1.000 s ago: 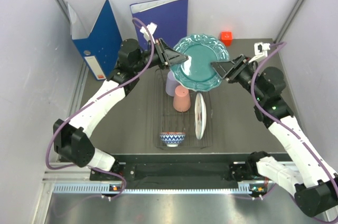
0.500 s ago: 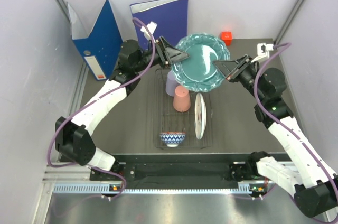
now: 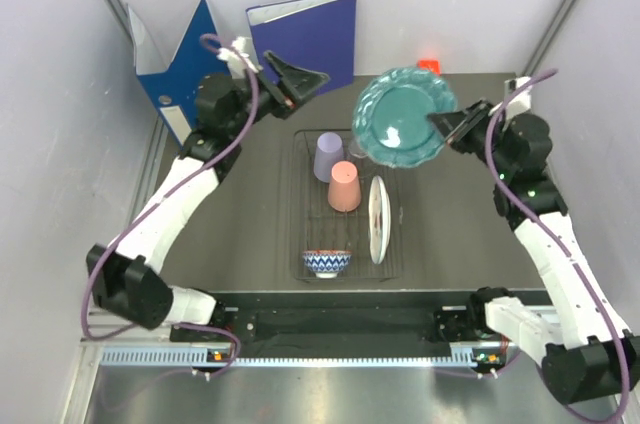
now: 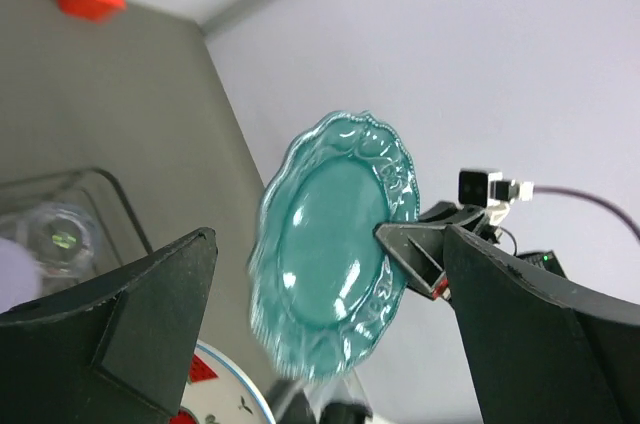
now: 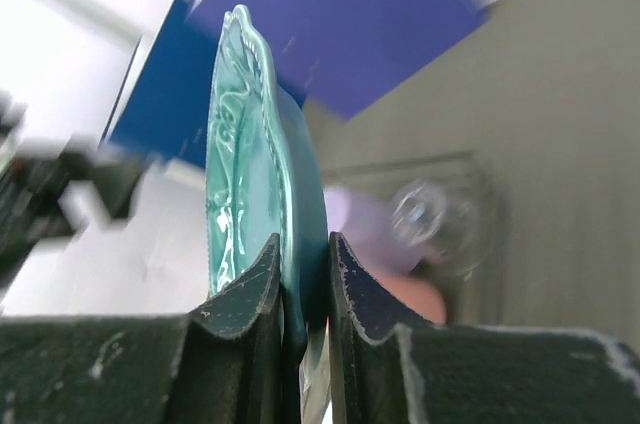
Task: Unload the mixed dishes from the dish rack
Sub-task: Pick up the plate from the dish rack, then place the plate at the center of the board.
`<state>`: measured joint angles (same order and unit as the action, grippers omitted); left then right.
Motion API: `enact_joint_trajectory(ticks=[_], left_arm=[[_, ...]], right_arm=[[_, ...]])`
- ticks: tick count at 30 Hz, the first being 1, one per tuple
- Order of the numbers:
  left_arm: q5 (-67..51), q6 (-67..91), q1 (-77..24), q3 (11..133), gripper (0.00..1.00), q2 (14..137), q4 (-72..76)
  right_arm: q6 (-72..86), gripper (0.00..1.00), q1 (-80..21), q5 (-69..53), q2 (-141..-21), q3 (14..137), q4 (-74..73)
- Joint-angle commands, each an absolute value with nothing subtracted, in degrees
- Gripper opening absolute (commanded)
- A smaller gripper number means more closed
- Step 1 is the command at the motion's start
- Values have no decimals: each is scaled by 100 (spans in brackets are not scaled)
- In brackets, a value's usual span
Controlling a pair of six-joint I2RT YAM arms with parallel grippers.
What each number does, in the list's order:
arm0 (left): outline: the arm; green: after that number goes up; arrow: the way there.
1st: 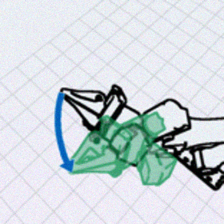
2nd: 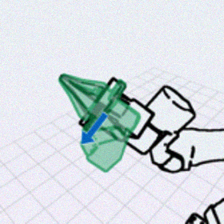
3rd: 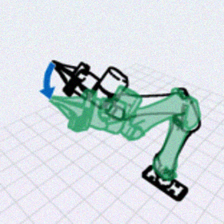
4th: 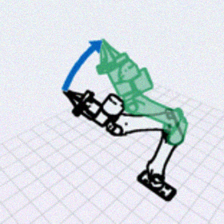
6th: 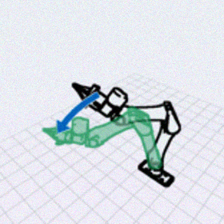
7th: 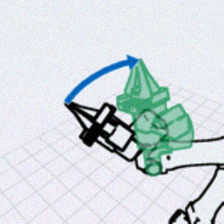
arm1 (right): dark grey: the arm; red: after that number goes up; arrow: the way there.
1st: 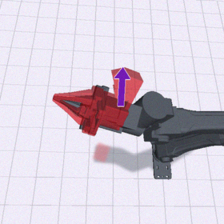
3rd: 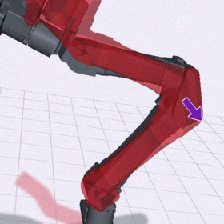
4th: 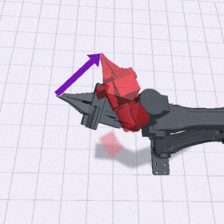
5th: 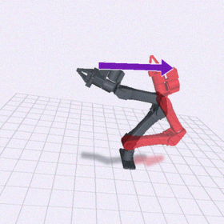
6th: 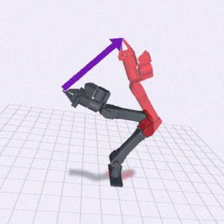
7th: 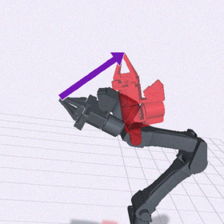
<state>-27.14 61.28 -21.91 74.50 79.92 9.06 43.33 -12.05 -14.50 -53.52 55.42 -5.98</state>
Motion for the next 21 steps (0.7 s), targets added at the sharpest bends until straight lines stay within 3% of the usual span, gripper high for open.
enact_joint_trajectory(ticks=[1,10,21], left_arm=[[-1917,5837,-1995,7225,99,7076,739],[-1380,4896,-1995,6197,99,5960,-156],[-1371,4395,-1995,5046,99,5238,-580]], right_arm=[[5026,0,-529,-862,-5633,6503,124],[5607,0,965,-123,-7346,6847,-483],[5133,0,1345,210,-8778,6829,-79]])
